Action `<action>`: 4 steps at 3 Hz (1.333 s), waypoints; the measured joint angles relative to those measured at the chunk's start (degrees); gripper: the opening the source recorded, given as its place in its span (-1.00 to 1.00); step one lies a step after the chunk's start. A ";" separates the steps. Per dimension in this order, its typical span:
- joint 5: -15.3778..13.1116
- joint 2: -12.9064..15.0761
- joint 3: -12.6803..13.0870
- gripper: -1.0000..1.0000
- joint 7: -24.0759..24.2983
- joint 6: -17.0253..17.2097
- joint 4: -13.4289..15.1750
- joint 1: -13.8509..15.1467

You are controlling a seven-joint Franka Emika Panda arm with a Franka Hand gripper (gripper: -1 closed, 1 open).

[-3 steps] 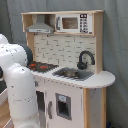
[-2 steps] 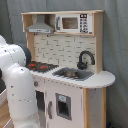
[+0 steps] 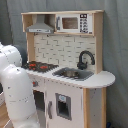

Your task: Play with the kitchen

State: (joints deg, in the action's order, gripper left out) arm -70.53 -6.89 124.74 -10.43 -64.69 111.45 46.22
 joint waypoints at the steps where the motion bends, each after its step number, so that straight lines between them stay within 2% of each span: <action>1: -5.72 -0.18 -0.01 1.00 0.00 1.46 0.02 0.00; 3: -18.24 -0.09 -0.35 1.00 0.74 3.99 0.89 0.07; 4: -23.63 0.49 -0.87 1.00 3.17 4.28 2.86 0.18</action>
State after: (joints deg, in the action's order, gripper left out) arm -94.15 -6.40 123.87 -7.26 -60.41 114.32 46.40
